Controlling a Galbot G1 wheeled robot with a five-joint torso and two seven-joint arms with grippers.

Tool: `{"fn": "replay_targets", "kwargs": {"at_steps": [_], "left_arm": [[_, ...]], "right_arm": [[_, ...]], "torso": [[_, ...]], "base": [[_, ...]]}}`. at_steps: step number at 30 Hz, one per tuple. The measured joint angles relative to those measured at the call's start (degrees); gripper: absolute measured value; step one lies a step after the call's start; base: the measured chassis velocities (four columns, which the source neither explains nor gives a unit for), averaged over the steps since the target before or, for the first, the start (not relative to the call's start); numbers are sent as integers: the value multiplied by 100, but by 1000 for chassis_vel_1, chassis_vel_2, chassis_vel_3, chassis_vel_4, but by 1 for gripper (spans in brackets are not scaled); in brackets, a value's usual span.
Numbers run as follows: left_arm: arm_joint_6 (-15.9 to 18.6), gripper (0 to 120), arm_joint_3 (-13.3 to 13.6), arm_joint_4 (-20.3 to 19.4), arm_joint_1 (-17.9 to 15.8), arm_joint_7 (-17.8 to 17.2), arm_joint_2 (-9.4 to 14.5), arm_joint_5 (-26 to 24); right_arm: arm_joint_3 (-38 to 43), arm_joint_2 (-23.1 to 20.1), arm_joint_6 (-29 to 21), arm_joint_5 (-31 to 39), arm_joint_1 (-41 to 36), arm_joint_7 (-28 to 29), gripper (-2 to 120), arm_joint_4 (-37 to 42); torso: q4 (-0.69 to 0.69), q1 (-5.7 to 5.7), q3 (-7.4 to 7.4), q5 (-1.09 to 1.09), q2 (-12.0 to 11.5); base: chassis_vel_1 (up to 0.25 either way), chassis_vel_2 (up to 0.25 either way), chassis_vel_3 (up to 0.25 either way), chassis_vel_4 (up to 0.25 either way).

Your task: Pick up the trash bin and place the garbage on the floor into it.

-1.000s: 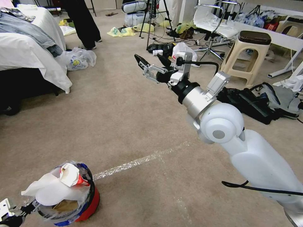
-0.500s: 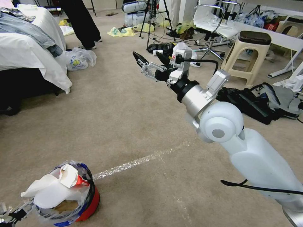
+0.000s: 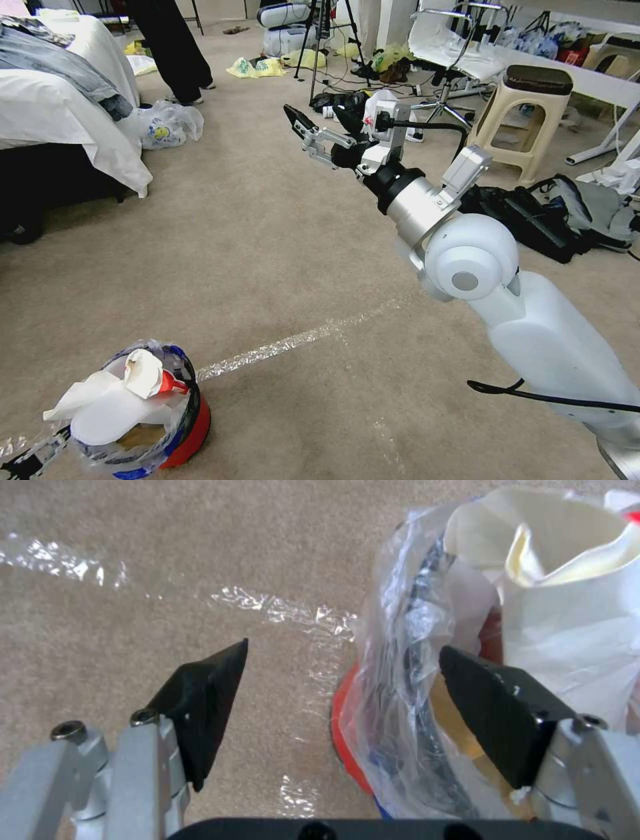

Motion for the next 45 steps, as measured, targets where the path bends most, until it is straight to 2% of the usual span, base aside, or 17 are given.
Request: {"fn": "replay_targets", "kwargs": {"at_steps": [8, 13, 18, 19, 22, 27, 28, 29, 31, 32, 34, 35, 37, 41, 42, 44, 45], "left_arm": [[-2, 81, -273, -103, 212, 2, 41, -7], [-50, 81, -429, 27, 260, 29, 70, 66], [-137, 81, -773, 247, 67, -16, 130, 10], [-137, 81, -773, 247, 67, -16, 130, 10], [-285, 83, -1092, 324, -135, -110, 247, -123], [-588, 87, -1206, 135, -304, -80, 244, -66], [-742, 88, -1173, -101, -353, -27, 208, -46], [-742, 88, -1173, -101, -353, -27, 208, -46], [-1149, 95, -987, -644, -417, 57, 154, -41], [-1149, 95, -987, -644, -417, 57, 154, -41], [-1493, 98, -687, -1245, -466, 131, 83, -4], [-1493, 98, -687, -1245, -466, 131, 83, -4], [-1646, 100, -418, -1600, -465, 306, 37, 101], [-1790, 100, -218, -1756, -464, 476, 95, 267], [-1953, 100, -101, -1811, -447, 619, 159, 414], [-2007, 100, -57, -1828, -437, 669, 174, 470], [-2144, 100, 86, -1872, -428, 751, 193, 637]], "right_arm": [[13, 19, 10, -5, -23, -3, 100, 26], [16, 31, 30, -24, -63, -10, 100, 35], [17, 19, 60, -71, -115, -13, 100, 25], [17, 19, 60, -71, -115, -13, 100, 25], [28, 10, 143, -237, -231, -57, 100, -22], [69, 12, 245, -392, -383, -124, 100, -49], [146, 12, 312, -426, -474, -178, 100, -59], [146, 12, 312, -426, -474, -178, 100, -59], [335, 10, 406, -431, -665, -201, 100, -24], [335, 10, 406, -431, -665, -201, 100, -24], [655, -7, 681, -658, -952, -263, 100, 39], [655, -7, 681, -658, -952, -263, 100, 39], [1132, -45, 830, -961, -1308, -331, 100, 130], [1645, -112, 854, -1075, -1700, -335, 100, 281], [2013, -169, 922, -1141, -2001, -364, 100, 340], [2204, -191, 965, -1169, -2179, -386, 100, 368], [2650, -225, 1072, -1251, -2635, -421, 100, 431]], "torso": [[0, 0, 0, 0, 0], [0, 0, 0, 0, 0], [1, 0, 0, -2, 0], [1, 0, 0, -2, 0], [0, 0, 0, 0, 0], [1, 0, 0, 0, 0], [2, 0, 0, -1, 0], [2, 0, 0, -1, 0], [0, 0, 0, 0, 0], [0, 0, 0, 0, 0], [-2, 0, 0, 2, 0], [-2, 0, 0, 2, 0], [1, 0, 0, 2, 0], [0, 0, 0, 1, 0], [0, 0, 0, 1, 0], [0, 0, 0, 1, 0], [1, 0, 0, 2, 0]], "base": [[0, 0, 0, 0], [0, 0, 0, 0], [0, 0, 0, 0], [0, 0, 0, 0], [0, 0, 0, 0], [0, 0, 0, 0], [0, 0, 0, 0], [0, 0, 0, 0], [0, 0, 0, 0], [0, 0, 0, 0], [0, 0, 0, 0], [0, 0, 0, 0], [0, 0, 0, 0], [0, 0, 0, 0], [0, 0, 0, 0], [0, 0, 0, 0], [0, 0, 0, 0]]}}
